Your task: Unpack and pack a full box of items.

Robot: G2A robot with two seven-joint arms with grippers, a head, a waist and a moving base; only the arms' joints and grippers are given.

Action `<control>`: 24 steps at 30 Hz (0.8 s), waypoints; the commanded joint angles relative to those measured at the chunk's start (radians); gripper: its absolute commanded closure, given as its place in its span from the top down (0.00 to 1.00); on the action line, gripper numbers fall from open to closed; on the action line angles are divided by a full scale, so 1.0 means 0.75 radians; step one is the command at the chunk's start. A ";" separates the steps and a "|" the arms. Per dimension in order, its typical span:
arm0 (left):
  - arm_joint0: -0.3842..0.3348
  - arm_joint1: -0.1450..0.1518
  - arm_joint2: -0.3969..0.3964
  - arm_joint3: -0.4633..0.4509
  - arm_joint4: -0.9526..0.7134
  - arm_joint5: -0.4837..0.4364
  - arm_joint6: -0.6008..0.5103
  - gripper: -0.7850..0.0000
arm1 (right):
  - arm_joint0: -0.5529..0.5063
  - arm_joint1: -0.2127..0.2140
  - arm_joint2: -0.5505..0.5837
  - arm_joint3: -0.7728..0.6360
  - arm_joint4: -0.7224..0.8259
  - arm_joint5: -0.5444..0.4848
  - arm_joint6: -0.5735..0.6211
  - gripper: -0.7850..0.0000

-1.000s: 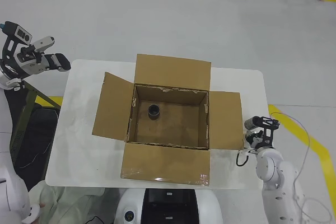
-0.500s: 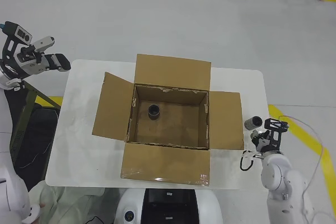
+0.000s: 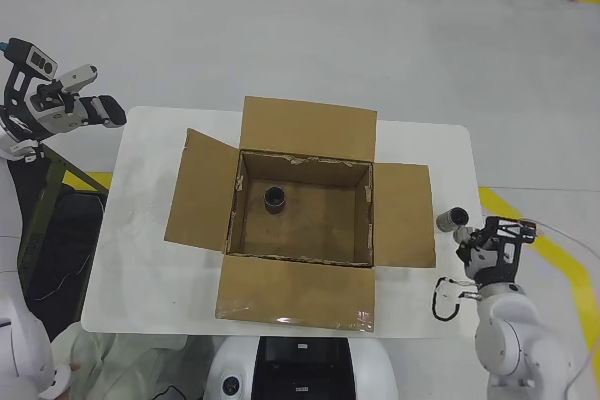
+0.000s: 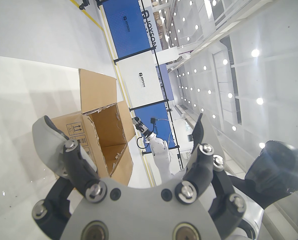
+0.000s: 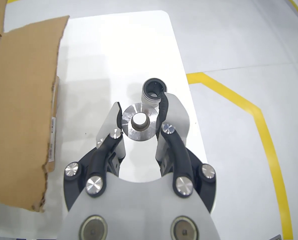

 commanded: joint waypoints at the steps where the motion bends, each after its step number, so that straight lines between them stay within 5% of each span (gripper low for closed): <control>1: 0.000 0.000 0.000 0.000 0.000 0.000 0.000 1.00 | -0.010 0.000 -0.007 -0.039 -0.004 -0.004 -0.033 0.00; 15: 0.000 0.000 0.000 0.000 0.000 0.000 0.000 1.00 | 0.052 0.004 -0.151 -0.160 -0.042 -0.132 -0.130 0.00; 24: 0.000 0.000 0.000 0.000 0.000 0.000 0.000 1.00 | 0.197 0.001 -0.368 -0.138 -0.097 -0.171 -0.017 0.00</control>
